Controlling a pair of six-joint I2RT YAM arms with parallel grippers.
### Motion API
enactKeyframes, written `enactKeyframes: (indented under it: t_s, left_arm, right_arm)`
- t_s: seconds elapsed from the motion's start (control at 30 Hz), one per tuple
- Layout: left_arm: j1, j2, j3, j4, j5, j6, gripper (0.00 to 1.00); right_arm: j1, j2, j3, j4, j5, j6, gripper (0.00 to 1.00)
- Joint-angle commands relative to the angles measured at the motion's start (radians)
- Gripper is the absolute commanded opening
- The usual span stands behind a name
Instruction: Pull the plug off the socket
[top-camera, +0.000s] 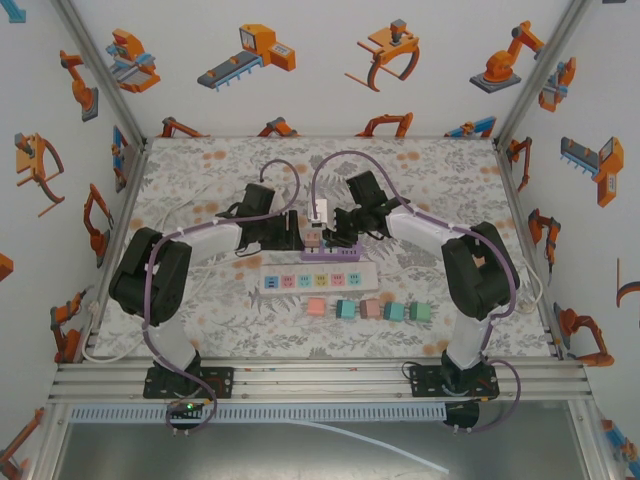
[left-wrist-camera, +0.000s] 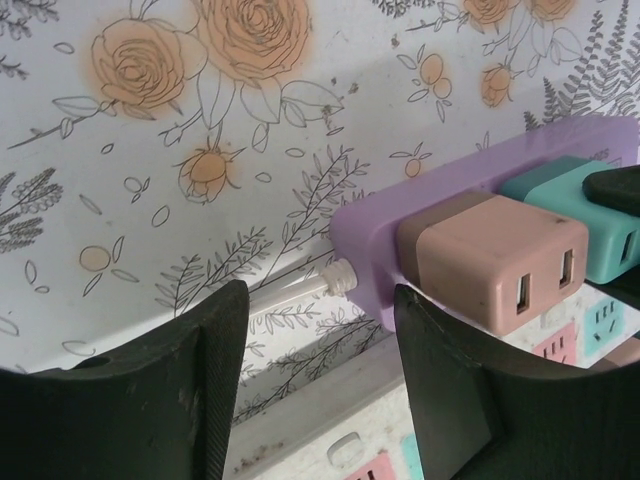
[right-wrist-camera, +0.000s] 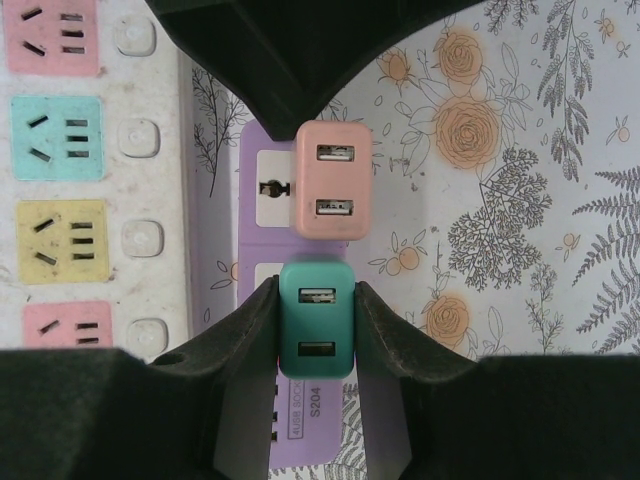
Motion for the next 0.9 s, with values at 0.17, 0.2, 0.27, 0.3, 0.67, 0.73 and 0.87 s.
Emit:
enactKeyframes:
  t_s: [0.17,0.2,0.27,0.3,0.67,0.73,0.87]
  left_arm:
    - [-0.005,0.037,-0.008,-0.094,-0.074,0.009,0.56]
    - [-0.007,0.034,-0.012,-0.098,-0.087,0.011,0.56]
    - [-0.007,0.029,-0.019,-0.102,-0.108,0.013,0.56]
    - [-0.006,0.029,-0.022,-0.102,-0.116,0.012,0.56]
    - [-0.013,0.01,-0.025,-0.1,-0.131,-0.001,0.56]
    - [-0.015,-0.007,-0.021,-0.097,-0.12,-0.002,0.56]
    - [-0.015,-0.054,-0.002,-0.096,-0.096,0.009,0.56]
  right_arm:
    - [-0.002,-0.024,0.046,-0.038,-0.054,-0.006,0.26]
    - [-0.002,-0.029,0.052,-0.039,-0.06,0.003,0.25]
    - [-0.002,-0.035,0.059,-0.038,-0.071,0.012,0.25]
    - [-0.002,-0.04,0.061,-0.038,-0.074,0.014,0.25]
    - [-0.003,-0.086,0.051,-0.043,-0.056,0.015,0.24]
    - [-0.004,-0.107,0.041,-0.042,-0.048,0.029,0.24]
    - [-0.004,-0.187,0.016,-0.016,0.026,0.19,0.23]
